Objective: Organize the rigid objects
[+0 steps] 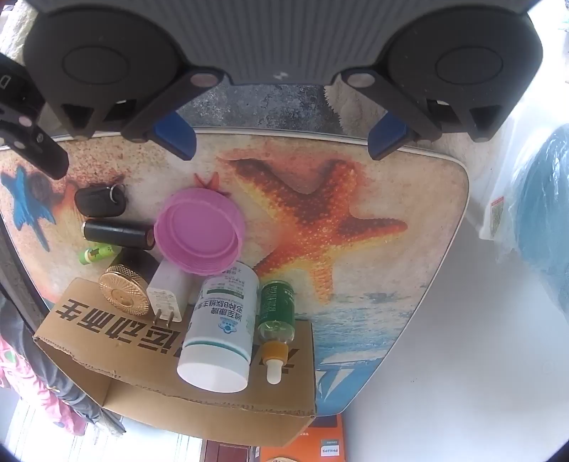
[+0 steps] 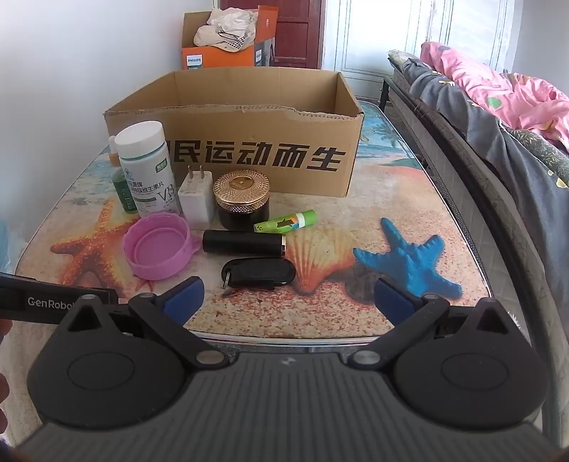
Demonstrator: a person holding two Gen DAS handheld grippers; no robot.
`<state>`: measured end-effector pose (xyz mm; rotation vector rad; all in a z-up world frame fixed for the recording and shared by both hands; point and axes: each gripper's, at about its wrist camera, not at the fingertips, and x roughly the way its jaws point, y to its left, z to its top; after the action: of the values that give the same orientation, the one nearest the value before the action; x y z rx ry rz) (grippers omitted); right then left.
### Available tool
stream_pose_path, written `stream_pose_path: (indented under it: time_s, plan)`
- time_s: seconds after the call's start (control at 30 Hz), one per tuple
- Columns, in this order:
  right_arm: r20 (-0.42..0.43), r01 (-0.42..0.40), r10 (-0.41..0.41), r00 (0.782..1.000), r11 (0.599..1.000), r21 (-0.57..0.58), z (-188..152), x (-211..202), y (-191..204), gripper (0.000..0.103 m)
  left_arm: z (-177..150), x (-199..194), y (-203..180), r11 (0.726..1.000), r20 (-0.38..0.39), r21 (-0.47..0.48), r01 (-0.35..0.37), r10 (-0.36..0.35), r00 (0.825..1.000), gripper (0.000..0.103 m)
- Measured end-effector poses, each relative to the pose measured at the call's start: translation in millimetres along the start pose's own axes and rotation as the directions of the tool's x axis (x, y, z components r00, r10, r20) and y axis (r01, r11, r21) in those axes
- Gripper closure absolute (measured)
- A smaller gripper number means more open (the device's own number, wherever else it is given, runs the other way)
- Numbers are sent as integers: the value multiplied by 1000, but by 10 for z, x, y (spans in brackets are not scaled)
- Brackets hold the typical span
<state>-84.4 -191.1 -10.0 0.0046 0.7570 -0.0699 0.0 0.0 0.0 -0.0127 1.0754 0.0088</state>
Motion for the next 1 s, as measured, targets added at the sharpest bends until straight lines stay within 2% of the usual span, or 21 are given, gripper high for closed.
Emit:
stream_pose_path:
  time_s: [0.13,0.4,1.0]
  plan:
    - [-6,0,0,1000,1000,1,0,-2,0,1,12,20,33,1000,-8,3,5,-5,1000,0]
    - [-5,8,-8,1000,1000,-1,27,-9,-19,1,-8,-56,-22,999,44,41,-16,14,999,1]
    - [-1,11,-11,1000,1000,7,71,-31,-25,1,-18,-133,-36,998,75,66,-24,19,997,1]
